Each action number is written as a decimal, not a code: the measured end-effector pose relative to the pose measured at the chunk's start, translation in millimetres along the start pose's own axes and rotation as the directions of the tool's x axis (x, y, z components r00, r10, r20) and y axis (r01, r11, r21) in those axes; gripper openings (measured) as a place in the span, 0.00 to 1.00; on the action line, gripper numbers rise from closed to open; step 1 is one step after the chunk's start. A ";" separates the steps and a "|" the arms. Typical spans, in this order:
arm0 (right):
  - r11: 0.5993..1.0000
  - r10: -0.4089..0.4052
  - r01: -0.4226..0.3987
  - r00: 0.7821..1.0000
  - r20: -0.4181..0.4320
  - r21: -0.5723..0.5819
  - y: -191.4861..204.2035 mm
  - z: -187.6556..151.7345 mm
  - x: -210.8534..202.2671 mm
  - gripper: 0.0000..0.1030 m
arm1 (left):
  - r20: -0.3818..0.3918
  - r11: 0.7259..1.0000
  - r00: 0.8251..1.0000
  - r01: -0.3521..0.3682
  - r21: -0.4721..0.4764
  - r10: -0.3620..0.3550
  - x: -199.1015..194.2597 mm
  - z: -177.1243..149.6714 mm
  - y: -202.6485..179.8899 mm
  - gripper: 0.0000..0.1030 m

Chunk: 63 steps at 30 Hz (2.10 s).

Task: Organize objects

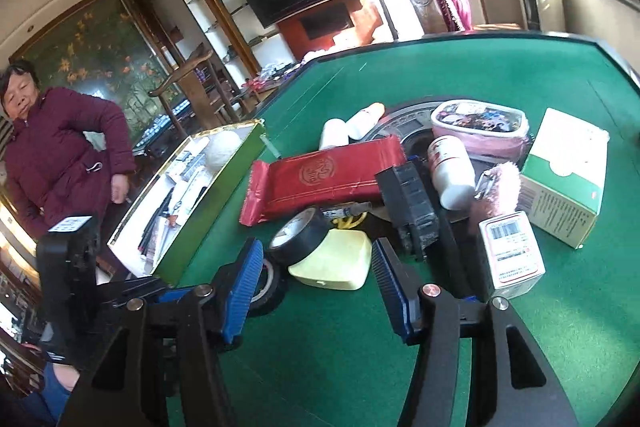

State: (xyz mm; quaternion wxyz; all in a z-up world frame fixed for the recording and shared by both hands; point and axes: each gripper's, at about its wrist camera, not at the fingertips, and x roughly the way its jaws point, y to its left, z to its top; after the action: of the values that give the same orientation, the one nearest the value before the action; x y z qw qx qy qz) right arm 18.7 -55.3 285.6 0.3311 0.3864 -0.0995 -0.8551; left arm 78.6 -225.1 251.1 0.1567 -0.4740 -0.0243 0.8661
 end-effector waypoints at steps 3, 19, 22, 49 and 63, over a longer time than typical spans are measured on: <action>1.000 0.018 -0.017 1.000 -0.018 0.014 0.0 -2.4 1.7 0.55 | -0.001 0.996 0.996 -0.089 -0.002 0.089 11.8 8.1 -0.2 0.70; 0.991 -0.114 0.107 0.988 -0.106 -0.075 12.0 -16.2 33.2 0.59 | 0.096 0.988 0.988 -0.108 -0.112 0.119 2.2 1.6 41.0 0.61; 0.972 -0.194 0.175 0.974 -0.115 -0.155 23.3 -18.3 46.9 0.60 | 0.085 0.985 0.991 -0.090 -0.144 0.103 1.9 -1.0 52.3 0.61; 0.982 -0.026 -0.016 0.975 -0.220 -0.188 31.9 -4.9 75.9 0.66 | 0.069 0.977 0.977 -0.195 -0.089 0.201 4.9 2.2 51.7 0.61; 0.899 -0.274 0.161 0.933 -0.235 -0.407 37.9 -16.9 85.5 0.46 | 0.057 0.970 0.969 -0.237 -0.060 0.241 9.4 2.5 49.4 0.61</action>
State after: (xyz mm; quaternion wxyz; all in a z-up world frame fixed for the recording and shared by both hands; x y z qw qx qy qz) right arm 8.3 -137.6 239.3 0.3121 0.4428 0.1618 -0.8249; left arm 59.6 -268.9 235.4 0.0379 -0.4494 0.0051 0.8925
